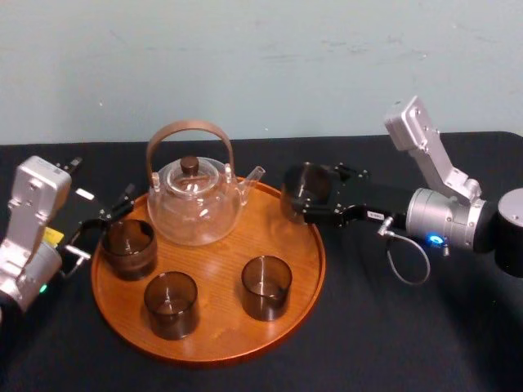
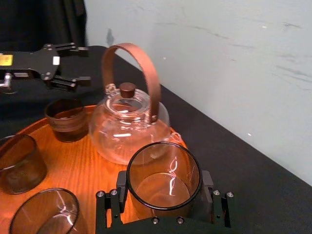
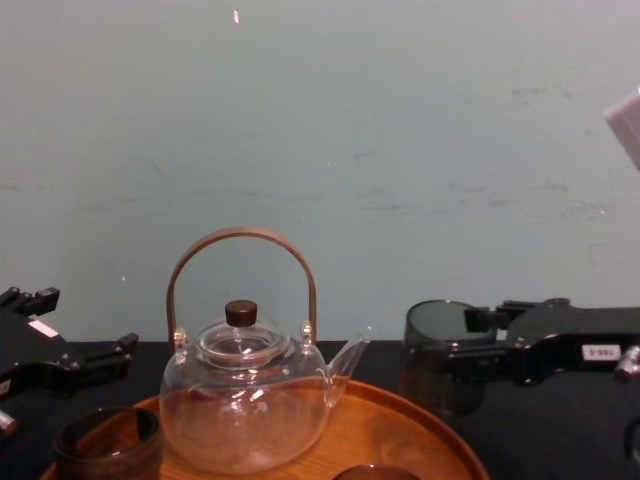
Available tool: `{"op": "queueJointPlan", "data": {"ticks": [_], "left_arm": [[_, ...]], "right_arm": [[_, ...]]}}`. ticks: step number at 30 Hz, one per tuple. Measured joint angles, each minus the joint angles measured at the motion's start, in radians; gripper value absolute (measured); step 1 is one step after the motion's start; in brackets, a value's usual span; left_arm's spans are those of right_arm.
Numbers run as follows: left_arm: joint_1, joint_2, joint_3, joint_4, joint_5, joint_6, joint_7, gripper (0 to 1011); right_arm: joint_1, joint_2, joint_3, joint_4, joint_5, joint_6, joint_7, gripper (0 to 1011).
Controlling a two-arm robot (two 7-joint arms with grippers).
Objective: Pick up the glass from the table and place it on the tray.
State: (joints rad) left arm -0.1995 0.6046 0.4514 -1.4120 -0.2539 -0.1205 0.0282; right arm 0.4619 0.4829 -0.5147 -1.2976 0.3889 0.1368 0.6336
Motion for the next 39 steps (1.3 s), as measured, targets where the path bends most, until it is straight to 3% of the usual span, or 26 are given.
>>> {"op": "queueJointPlan", "data": {"ticks": [22,39], "left_arm": [[0.000,0.000,0.000,0.000,0.000,0.000,0.000,1001],[0.000,0.000,0.000,0.000,0.000,0.000,0.000,1001]], "right_arm": [[0.040,-0.033,-0.076,0.072,0.006,-0.025,0.051,899],[0.066,-0.066,-0.092,0.142,-0.004,-0.042,0.047,899]]}}
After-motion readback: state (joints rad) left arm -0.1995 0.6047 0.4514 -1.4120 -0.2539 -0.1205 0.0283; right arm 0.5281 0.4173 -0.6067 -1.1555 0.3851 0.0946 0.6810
